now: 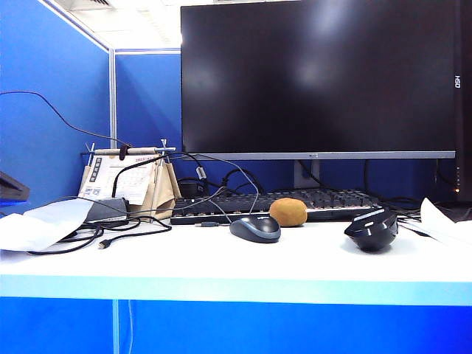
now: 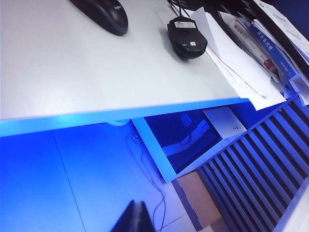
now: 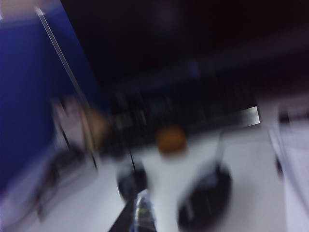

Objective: Pick up the kiwi and place it near the upside-down mouse.

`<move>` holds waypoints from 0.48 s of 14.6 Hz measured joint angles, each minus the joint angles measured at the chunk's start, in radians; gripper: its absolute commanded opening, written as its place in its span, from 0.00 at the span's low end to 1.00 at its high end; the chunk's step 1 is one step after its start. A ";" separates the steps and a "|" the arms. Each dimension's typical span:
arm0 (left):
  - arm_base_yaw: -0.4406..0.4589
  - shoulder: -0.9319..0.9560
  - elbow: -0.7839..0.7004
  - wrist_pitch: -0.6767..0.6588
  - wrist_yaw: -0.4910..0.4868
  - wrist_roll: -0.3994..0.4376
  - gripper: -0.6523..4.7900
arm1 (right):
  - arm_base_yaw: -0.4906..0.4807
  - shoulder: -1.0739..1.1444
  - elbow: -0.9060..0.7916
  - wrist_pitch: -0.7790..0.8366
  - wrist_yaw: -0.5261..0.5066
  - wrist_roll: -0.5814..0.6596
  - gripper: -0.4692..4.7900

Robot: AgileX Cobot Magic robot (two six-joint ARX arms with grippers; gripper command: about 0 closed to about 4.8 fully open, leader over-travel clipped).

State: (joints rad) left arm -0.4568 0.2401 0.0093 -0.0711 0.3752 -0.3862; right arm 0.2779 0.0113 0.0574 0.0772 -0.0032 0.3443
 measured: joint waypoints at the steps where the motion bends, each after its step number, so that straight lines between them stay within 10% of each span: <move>1: 0.000 0.000 0.000 0.000 0.000 0.004 0.12 | 0.000 0.020 0.048 0.065 0.007 -0.002 0.20; 3: 0.000 0.000 0.000 0.000 0.000 0.006 0.12 | 0.000 0.106 0.179 0.095 0.009 -0.067 0.28; 5: 0.000 0.000 0.000 0.000 0.000 0.008 0.12 | 0.000 0.297 0.393 0.093 0.004 -0.190 0.58; 7: 0.000 0.000 0.000 0.000 0.000 0.008 0.12 | -0.004 0.452 0.568 0.103 -0.058 -0.247 0.62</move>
State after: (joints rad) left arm -0.4568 0.2398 0.0093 -0.0711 0.3756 -0.3786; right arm 0.2741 0.4629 0.6258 0.1799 -0.0608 0.0971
